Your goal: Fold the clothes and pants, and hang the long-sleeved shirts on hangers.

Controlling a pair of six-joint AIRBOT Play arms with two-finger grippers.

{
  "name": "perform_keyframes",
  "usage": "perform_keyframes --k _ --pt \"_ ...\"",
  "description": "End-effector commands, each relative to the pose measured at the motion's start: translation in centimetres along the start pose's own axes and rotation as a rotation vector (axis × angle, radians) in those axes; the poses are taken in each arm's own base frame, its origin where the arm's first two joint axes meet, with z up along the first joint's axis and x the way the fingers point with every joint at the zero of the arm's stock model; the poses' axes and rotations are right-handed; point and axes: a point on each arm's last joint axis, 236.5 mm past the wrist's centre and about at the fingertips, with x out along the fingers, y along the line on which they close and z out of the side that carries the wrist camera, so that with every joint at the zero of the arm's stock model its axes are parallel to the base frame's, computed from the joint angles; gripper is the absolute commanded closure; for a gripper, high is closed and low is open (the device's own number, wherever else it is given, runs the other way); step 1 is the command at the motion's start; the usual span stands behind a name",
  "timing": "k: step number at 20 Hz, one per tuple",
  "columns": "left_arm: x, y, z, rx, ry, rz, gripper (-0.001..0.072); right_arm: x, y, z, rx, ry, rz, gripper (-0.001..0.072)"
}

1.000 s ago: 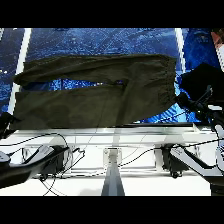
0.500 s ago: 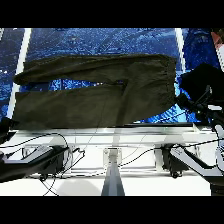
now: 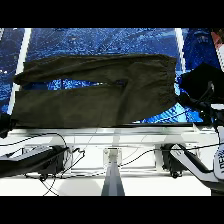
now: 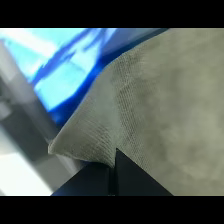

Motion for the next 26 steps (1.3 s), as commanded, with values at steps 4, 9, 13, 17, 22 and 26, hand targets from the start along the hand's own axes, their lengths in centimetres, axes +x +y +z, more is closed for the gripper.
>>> perform_keyframes --k 4,9,13,17,22,26 --pt "-5.9 -6.5 5.5 0.137 -0.169 -0.14 0.0688 -8.3 2.3 3.9 -0.15 -0.137 -0.119 0.0678" --pt "-11.0 -9.1 6.9 0.306 -0.332 -0.095 0.0688 -17.0 0.4 4.1 -0.173 -0.259 -0.359 0.0678" --pt "-12.9 -10.8 7.3 0.326 -0.395 -0.114 0.0688 -20.8 0.2 3.2 -0.184 -0.343 -0.445 0.0678" --pt "-13.9 -14.6 10.1 0.273 -0.535 -0.211 0.0691 -21.3 0.6 4.6 -0.125 -0.427 -0.426 0.0679" --pt "-9.8 -22.0 11.7 0.27 -0.629 -0.236 0.0693 -17.1 1.3 8.8 0.034 -0.463 -0.253 0.0679" --pt "-2.1 -29.4 8.9 0.366 -0.524 -0.287 0.0693 -11.9 0.5 10.9 0.201 -0.418 -0.134 0.0679"
